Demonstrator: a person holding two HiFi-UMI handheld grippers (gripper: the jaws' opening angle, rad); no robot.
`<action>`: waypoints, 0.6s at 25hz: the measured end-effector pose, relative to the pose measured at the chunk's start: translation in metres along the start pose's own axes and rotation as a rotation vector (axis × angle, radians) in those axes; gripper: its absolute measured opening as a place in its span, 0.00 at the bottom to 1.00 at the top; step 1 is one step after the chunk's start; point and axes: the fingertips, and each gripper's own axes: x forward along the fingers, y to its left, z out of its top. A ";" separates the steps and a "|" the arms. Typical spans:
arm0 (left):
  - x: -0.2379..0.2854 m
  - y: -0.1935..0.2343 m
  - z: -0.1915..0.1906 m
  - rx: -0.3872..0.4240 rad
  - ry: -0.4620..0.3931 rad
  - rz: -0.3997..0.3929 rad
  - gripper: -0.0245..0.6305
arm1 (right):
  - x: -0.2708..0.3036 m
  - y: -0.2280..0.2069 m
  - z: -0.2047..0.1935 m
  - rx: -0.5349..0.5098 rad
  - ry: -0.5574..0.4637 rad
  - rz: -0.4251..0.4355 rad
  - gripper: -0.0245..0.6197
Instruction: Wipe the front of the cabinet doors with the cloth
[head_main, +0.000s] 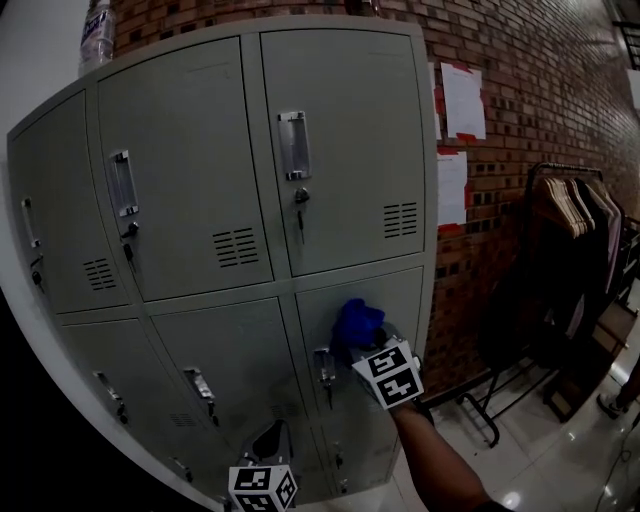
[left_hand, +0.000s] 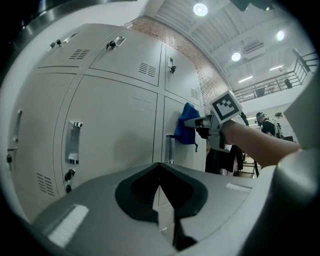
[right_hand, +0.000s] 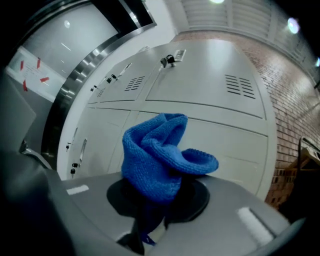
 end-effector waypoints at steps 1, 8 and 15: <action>0.001 -0.003 0.003 0.002 -0.013 -0.014 0.05 | -0.004 -0.012 -0.005 0.006 0.007 -0.026 0.16; 0.006 -0.022 0.007 0.043 -0.042 -0.081 0.05 | -0.030 -0.088 -0.031 0.048 0.048 -0.179 0.16; 0.009 -0.016 -0.007 0.035 -0.017 -0.070 0.05 | -0.050 -0.139 -0.046 0.020 0.090 -0.300 0.16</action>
